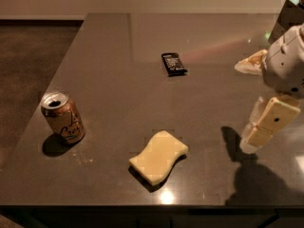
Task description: Move sponge near rxbar chocolate
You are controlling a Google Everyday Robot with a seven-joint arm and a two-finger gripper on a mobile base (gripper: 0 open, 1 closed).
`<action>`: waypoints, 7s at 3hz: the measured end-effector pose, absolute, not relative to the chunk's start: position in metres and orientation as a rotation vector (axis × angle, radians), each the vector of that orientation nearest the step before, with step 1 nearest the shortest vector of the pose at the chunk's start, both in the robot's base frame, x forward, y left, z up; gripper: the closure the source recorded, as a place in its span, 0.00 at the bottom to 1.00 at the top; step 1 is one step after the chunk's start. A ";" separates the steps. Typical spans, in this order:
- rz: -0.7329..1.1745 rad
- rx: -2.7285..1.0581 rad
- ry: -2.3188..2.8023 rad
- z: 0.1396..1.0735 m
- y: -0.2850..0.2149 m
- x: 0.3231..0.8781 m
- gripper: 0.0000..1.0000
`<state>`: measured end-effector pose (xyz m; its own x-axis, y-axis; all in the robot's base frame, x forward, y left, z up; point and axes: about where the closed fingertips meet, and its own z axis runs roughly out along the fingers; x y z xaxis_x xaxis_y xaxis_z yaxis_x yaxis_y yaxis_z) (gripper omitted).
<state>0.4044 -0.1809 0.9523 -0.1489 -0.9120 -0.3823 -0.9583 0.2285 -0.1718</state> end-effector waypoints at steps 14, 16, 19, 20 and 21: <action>0.411 -1.641 2.091 0.910 -0.105 0.565 1.00; 0.333 -1.515 2.157 0.888 -0.119 0.636 0.84; 0.300 -1.484 2.164 0.876 -0.123 0.657 0.13; 0.303 -1.487 2.164 0.874 -0.121 0.657 0.00; 0.303 -1.488 2.164 0.874 -0.121 0.657 0.00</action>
Offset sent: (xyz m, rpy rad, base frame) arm -0.0534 0.1182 -0.0413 0.2411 0.0778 0.2586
